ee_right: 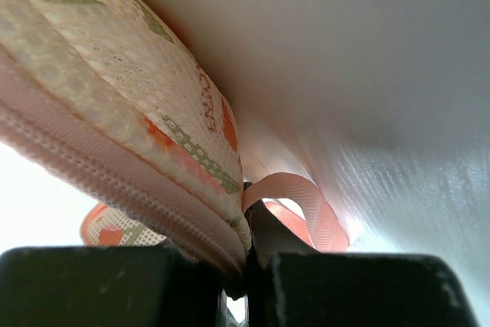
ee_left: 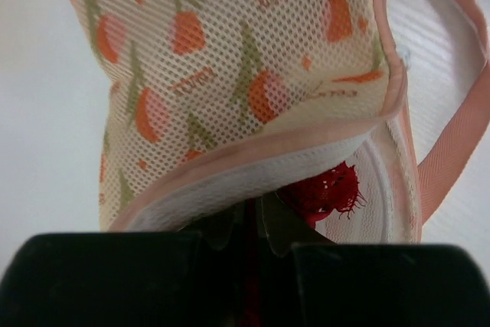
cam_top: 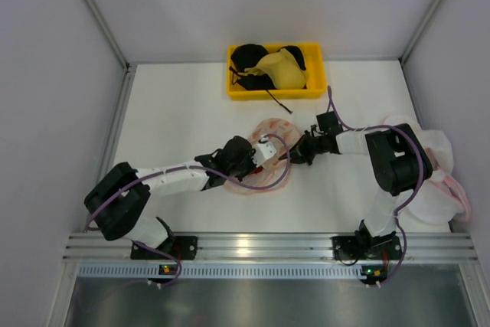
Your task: Place the bra in the laundry bag and zip it closed
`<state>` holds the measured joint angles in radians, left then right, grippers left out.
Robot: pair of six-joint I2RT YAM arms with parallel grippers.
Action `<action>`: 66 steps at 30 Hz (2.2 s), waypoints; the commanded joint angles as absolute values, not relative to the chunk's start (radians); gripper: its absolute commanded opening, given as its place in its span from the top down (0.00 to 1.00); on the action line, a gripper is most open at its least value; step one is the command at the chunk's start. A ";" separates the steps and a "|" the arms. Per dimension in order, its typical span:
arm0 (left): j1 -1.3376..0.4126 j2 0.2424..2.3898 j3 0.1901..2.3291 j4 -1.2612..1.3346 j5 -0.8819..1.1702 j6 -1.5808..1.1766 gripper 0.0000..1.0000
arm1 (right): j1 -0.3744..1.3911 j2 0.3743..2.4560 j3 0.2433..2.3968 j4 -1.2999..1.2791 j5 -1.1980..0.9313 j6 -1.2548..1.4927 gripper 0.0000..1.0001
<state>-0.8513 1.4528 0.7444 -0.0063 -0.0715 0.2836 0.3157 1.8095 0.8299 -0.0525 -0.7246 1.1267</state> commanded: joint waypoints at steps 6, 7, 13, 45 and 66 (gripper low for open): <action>-0.847 1.454 0.724 -0.118 -0.022 0.348 0.86 | 0.331 1.815 0.850 -0.054 -0.733 1.135 1.00; -0.847 1.434 0.719 -0.121 -0.021 0.344 0.80 | 0.331 1.816 0.850 -0.057 -0.732 1.132 1.00; -0.854 1.296 0.707 -0.190 0.017 0.361 0.57 | 0.331 1.830 0.859 -0.051 -0.723 1.134 1.00; -0.848 1.458 1.221 -0.598 0.226 0.644 0.54 | 0.330 1.830 0.874 -0.060 -0.701 1.092 1.00; -0.940 1.459 1.046 -0.388 0.264 0.966 0.55 | 0.336 1.838 0.874 -0.026 -0.715 1.163 1.00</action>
